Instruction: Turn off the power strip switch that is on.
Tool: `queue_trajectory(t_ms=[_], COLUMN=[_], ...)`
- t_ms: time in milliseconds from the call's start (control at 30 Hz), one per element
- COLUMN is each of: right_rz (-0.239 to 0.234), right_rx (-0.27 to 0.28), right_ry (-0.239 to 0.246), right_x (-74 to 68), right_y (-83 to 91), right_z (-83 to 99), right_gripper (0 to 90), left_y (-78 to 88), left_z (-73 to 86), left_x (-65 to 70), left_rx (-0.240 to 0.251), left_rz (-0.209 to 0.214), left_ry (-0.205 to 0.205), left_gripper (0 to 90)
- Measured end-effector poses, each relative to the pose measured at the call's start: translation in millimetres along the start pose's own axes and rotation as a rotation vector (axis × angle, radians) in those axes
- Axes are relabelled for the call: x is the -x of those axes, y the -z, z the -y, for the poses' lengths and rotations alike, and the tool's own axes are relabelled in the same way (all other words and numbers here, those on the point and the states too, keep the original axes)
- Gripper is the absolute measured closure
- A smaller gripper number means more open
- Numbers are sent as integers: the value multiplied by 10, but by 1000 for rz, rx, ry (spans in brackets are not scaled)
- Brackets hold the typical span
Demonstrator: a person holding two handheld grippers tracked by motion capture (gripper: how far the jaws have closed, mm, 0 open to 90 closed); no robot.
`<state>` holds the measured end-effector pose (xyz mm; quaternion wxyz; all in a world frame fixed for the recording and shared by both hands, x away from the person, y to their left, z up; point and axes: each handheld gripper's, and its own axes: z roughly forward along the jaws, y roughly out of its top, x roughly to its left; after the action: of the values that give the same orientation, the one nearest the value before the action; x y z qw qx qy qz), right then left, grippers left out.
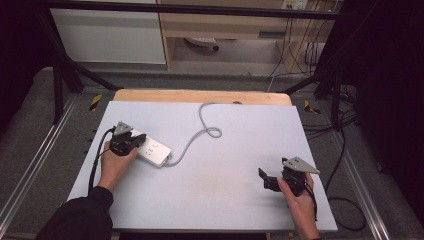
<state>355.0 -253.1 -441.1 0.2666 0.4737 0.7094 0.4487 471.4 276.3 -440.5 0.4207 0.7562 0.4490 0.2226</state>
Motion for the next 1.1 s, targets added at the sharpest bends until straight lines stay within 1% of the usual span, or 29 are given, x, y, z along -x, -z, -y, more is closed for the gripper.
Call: queue_trajectory(t_ms=[100,167,200,233,333,433,500,667,1100], right_rz=[1,0,-1,-1,-2,-2,-2,-5,-2], right_rx=[-1,0,-2,-2,-2,-5,-7,-6,-9], right_ry=[-2,-1,-2,-2,-1,0,2,3,-2], right_x=[4,3,-1,-3,-6,-5,-7,-12,-6], right_y=[-2,-3,-2,-3,-1,-6,-11,-9,-14], right_z=[1,0,0,0,0,2,3,2,8], right_gripper=[26,26,26,26,26,26,25,25,25], left_y=[5,3,1,-1,-2,-9,-13,-12,-13], left_z=[5,5,3,2,0,3,6,6,2], left_x=[7,13,11,8,24,24,-2,13,7], left_rx=[0,0,-1,-1,-3,-8,-3,-3,-2], left_rz=[0,-7,-9,-6,-13,-14,-1,-9,-5], left_ry=[-2,-19,-22,-14,-31,-40,-16,-25,-11], left_gripper=[900,900,900,900,900,900,900,900,900])
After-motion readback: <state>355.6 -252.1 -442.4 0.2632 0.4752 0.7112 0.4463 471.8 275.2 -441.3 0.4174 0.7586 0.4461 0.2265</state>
